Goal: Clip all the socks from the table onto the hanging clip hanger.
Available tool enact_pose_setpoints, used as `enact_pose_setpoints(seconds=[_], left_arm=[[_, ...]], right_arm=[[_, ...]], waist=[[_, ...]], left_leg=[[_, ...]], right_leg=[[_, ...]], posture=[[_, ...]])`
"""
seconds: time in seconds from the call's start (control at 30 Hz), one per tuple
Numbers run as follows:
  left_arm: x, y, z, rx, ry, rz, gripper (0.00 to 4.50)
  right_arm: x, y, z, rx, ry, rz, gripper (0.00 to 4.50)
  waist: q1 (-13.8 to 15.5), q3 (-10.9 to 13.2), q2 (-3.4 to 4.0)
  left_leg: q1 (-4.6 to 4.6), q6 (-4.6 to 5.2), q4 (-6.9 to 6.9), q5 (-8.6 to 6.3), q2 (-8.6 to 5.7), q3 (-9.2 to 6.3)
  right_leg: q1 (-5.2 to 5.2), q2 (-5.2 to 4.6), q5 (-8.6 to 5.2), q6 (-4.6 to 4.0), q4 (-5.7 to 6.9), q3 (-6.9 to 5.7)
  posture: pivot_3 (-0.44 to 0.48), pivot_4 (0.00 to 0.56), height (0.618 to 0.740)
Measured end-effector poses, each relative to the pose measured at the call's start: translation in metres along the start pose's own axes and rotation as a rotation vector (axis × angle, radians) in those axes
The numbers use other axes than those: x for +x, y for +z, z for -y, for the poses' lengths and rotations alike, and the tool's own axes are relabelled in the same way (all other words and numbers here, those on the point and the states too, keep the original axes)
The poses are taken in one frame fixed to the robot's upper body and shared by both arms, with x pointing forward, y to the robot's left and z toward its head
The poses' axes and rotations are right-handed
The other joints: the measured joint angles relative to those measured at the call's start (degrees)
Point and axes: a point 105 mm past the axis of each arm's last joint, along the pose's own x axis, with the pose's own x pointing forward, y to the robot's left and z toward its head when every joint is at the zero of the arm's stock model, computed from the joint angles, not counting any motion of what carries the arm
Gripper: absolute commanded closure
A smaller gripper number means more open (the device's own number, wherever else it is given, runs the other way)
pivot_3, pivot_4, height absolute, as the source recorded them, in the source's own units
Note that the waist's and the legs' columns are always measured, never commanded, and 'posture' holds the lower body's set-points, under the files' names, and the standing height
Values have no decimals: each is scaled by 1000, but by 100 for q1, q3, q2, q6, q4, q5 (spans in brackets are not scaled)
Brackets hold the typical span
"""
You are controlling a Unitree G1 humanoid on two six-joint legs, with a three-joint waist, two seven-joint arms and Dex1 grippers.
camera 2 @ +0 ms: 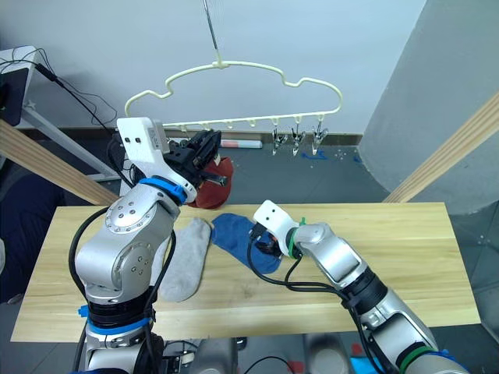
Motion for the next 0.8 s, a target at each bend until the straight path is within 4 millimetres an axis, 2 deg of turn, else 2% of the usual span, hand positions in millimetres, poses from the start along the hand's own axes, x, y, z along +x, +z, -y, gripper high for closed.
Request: enact_pose_setpoints(seconds=[0.07,0.17,0.37,0.57,0.67,0.8], left_arm=[[0,0,0,0,0,-1,4315],[-1,0,1,1,-1,-1,4315],[-2,-1,2,1,-3,-2,4315],[-1,-1,3,-5,-7,-1,4315],[-1,-1,4,-6,-8,-2,4315],[-1,-2,4,-8,-8,-2,4315]], right_arm=[[2,-4,0,12,5,-15,1693],[3,-5,-1,12,8,-18,2272],[2,-5,2,7,-6,-20,4436],[-5,-5,5,-1,-23,-22,4475],[-15,4,6,-8,-28,5,4475],[-28,17,-3,-4,4,46,4475]], waist=[[3,0,0],[3,0,0],[4,0,0],[10,0,0],[10,0,0],[9,0,0]], left_leg=[[0,0,0,0,1,-1],[0,0,0,0,1,0],[0,0,0,0,0,-1],[0,0,0,0,-1,0],[0,0,0,0,0,-1],[0,0,0,0,1,-2]], right_leg=[[0,0,0,0,1,0],[0,0,0,0,1,0],[0,0,0,0,1,0],[0,0,0,0,0,0],[0,1,0,0,1,-1],[0,2,0,0,1,-1]], posture=[[-128,395,740],[-130,395,740],[-140,395,740],[-150,395,740],[-150,395,740],[-151,396,740]])
